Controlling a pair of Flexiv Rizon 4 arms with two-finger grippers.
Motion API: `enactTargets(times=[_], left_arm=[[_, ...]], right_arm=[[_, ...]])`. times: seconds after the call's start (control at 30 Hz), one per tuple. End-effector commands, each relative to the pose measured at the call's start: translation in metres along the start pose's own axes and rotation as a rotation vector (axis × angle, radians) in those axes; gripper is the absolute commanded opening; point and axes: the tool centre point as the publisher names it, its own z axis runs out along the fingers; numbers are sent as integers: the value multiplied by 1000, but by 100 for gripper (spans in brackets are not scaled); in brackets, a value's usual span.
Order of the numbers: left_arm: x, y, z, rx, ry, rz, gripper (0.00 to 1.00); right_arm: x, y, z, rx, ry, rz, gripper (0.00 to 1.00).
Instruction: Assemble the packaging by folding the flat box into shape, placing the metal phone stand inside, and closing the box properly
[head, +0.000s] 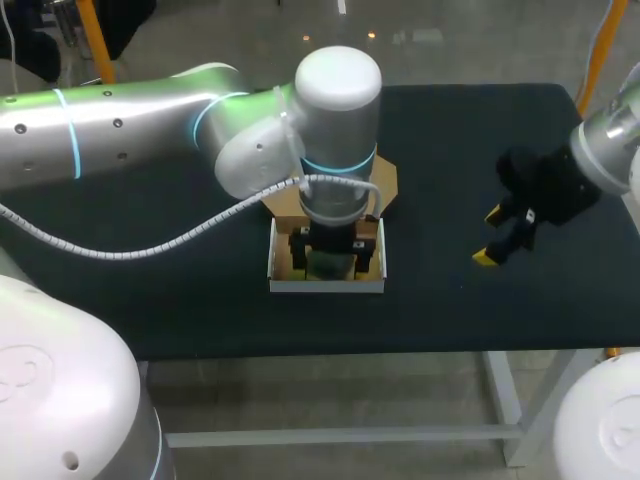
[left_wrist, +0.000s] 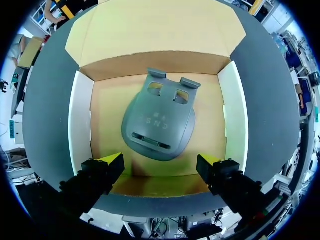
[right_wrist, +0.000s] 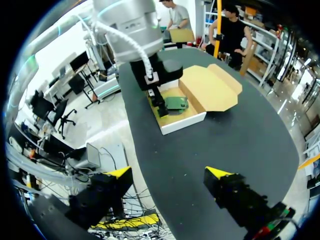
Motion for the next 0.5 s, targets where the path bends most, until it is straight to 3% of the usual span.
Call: enactTargets(times=[0.03,0.5], left_arm=[[2,6,-3,0,-14,-12,100],[6,35,-5,-21,-16,-25,100]], right_arm=[[0,-1,-2,-3,5,-2,100],[0,-1,-2,-3,5,-2,100]])
